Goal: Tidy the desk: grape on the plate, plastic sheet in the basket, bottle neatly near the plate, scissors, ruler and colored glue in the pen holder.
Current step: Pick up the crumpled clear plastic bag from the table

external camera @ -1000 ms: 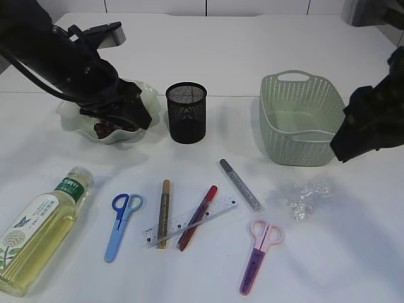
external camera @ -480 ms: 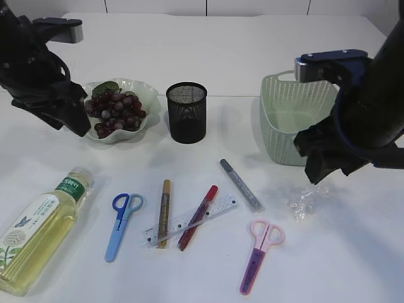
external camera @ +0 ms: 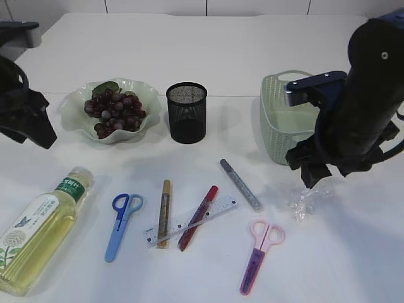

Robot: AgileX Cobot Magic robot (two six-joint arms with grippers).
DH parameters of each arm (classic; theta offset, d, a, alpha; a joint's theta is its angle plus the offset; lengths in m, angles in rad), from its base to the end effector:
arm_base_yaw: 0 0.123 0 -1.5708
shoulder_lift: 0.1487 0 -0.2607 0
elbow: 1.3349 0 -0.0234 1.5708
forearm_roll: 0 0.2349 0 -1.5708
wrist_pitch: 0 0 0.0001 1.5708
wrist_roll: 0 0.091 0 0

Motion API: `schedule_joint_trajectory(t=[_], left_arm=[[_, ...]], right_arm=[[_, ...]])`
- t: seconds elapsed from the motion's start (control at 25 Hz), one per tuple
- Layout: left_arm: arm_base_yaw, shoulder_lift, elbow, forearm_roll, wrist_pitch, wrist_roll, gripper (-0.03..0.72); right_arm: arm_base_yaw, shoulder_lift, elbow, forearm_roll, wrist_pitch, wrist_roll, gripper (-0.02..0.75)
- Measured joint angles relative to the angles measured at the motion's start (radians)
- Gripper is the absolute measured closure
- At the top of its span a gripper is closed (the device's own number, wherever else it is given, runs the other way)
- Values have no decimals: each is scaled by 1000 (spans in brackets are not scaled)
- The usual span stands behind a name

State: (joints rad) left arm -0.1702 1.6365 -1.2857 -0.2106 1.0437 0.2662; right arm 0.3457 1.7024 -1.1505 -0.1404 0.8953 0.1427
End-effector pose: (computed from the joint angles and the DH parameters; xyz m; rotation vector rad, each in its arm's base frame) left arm 0.3051 -0.0691 0.2529 0.5038 2.8137 -0.2625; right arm 0.2968 0.0963 0.2008 -0.4047 2.8791 -0.0935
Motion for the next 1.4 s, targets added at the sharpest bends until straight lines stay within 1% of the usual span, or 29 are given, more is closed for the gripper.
schedule_joint_trajectory(t=[0.12,0.24,0.4,0.48,0.56,0.72,1.16,1.4], left_arm=[[0,-68,102,-36,-57,0,293],[0,-137,195,-60,-98,-2,293],[0,-190,280,-60,-134,-2,293],[0,-202,310,-60,-145,-2,293],[0,-203,319,-60,-150,-2,293],[0,-203,321,-64,-174,-2,294],[0,-203,321,-81,-194,-2,294],[0,-203,321,-82,-194,-2,302]], right_arm=[[-8,27,-1,0,-30,4,201],[-35,54,-3,0,-49,8,164],[-102,76,-5,5,-67,9,150],[-134,78,-6,33,-67,-12,150],[-150,80,-5,75,-71,-63,150],[-153,97,-10,140,-77,-111,150],[-153,168,-12,225,-113,-164,150],[-153,214,-18,241,-124,-170,153]])
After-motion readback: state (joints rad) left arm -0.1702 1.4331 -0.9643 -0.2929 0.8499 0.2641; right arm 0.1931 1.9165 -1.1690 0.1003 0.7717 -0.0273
